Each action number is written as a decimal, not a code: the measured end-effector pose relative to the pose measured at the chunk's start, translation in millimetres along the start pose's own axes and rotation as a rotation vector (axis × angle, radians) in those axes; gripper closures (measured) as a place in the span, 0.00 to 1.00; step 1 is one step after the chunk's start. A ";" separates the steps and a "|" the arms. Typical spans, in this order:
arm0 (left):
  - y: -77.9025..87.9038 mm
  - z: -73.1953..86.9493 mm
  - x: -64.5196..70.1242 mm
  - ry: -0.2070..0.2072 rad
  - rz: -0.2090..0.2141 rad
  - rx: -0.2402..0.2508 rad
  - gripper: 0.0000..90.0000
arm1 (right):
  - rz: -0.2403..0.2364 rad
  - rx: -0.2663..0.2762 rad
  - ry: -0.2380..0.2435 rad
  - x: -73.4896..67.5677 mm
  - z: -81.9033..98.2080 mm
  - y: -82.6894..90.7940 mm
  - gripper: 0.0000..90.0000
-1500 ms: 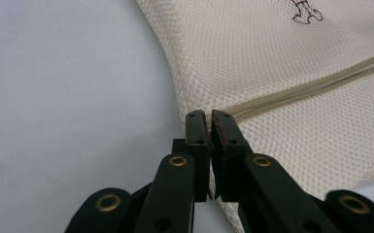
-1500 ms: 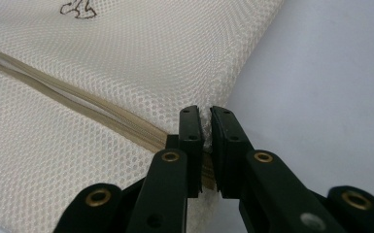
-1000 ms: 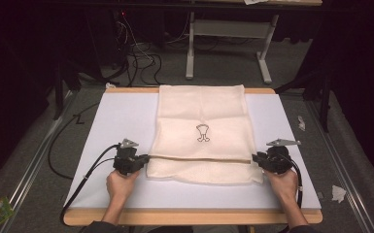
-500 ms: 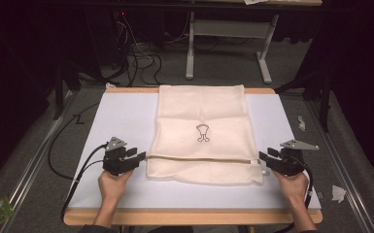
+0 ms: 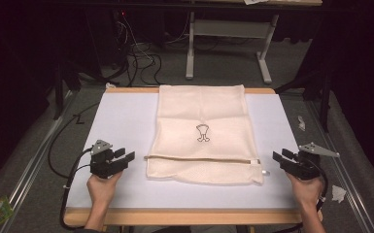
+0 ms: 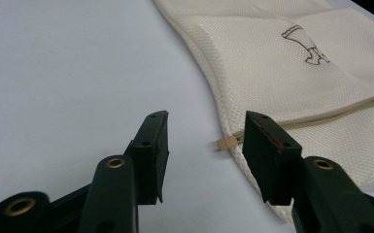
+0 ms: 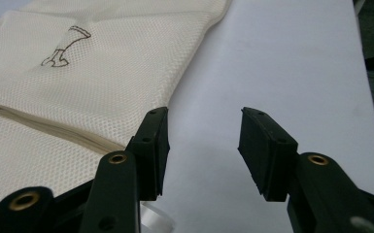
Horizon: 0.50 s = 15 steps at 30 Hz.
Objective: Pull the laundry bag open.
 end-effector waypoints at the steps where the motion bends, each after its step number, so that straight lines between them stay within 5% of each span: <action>1: 0.3 0.8 -4.4 0.020 -0.002 0.007 0.58 | 0.007 0.011 -0.006 3.7 1.0 3.0 0.61; 15: -2.3 9.2 -22.5 0.071 -0.037 0.015 0.57 | 0.043 0.030 -0.066 25.3 9.4 7.2 0.61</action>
Point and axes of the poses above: each handheld gripper's, and its own axes: y roughly backward along the jaws, z roughly out of its underside, x roughly to its right, the point moved 7 cm from there along -y, roughly forward along the jaws, and after that the axes turned 2 degrees about -z, right-handed, at the moved point
